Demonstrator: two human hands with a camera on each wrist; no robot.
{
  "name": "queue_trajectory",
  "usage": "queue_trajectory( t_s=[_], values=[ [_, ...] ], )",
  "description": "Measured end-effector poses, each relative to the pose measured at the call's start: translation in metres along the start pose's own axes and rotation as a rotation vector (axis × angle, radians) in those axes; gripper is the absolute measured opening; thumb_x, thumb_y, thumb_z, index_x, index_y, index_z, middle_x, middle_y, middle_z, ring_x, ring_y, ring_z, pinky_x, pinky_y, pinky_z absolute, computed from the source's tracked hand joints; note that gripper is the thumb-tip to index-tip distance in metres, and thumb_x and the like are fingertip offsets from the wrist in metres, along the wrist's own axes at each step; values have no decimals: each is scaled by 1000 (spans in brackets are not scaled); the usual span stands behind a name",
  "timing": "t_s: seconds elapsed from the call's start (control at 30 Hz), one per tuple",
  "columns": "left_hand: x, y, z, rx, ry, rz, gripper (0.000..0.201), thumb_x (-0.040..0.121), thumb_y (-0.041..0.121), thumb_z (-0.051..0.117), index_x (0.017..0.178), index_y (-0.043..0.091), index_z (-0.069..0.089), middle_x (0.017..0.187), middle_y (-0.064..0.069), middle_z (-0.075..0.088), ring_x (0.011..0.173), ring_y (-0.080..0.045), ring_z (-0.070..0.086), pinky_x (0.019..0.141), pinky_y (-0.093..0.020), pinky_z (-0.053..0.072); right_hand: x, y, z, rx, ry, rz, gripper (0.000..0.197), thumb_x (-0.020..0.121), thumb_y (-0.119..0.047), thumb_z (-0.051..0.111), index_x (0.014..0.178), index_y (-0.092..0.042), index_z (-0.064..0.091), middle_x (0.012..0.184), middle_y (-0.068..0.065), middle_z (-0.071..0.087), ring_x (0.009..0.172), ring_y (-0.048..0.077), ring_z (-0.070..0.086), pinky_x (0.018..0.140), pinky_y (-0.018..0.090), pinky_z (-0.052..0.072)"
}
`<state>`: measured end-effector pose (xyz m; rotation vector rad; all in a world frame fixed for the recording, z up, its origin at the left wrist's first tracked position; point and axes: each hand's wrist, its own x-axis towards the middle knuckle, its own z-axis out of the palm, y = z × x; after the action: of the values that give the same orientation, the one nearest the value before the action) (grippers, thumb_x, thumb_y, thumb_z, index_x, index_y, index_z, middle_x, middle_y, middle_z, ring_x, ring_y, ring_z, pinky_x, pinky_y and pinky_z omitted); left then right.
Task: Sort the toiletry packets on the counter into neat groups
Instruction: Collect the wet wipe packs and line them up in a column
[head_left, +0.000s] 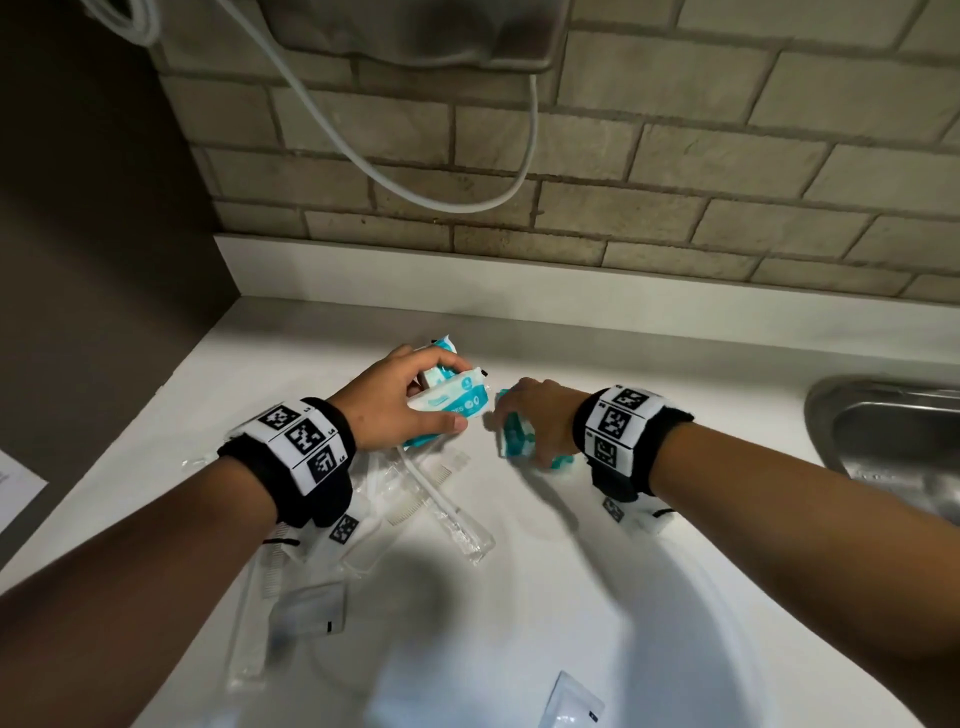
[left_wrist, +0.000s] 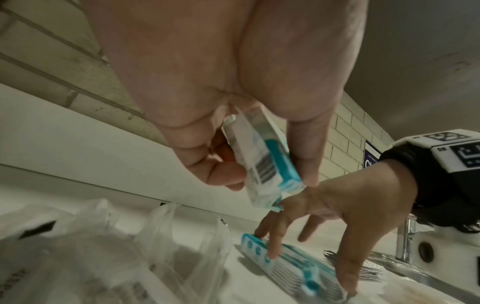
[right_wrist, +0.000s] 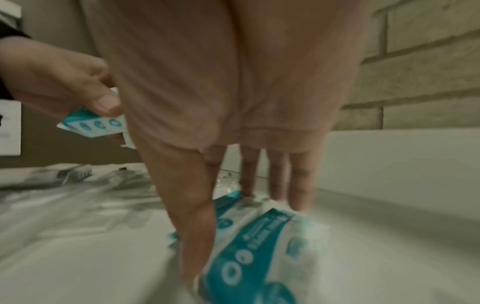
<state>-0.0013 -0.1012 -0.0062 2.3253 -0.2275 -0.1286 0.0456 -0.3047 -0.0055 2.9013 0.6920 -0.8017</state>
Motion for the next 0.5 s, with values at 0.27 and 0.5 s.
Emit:
queue_trajectory(
  t_s=[0.27, 0.5],
  values=[
    [0, -1, 2, -2, -10, -1, 50, 73, 39, 81, 116, 46, 56, 116, 6, 48, 98, -9, 55, 78, -23, 55, -6, 20, -3, 122, 220, -2, 30, 81, -22, 69, 109, -30, 65, 123, -1, 60, 101, 20, 59, 86, 34, 53],
    [-1, -1, -2, -18, -3, 11, 51, 72, 38, 81, 116, 47, 56, 119, 8, 48, 98, -10, 54, 78, -21, 52, -4, -1, 9, -49, 89, 232, 76, 77, -64, 60, 133, -15, 49, 122, 6, 47, 116, 28, 47, 81, 39, 46]
  ],
)
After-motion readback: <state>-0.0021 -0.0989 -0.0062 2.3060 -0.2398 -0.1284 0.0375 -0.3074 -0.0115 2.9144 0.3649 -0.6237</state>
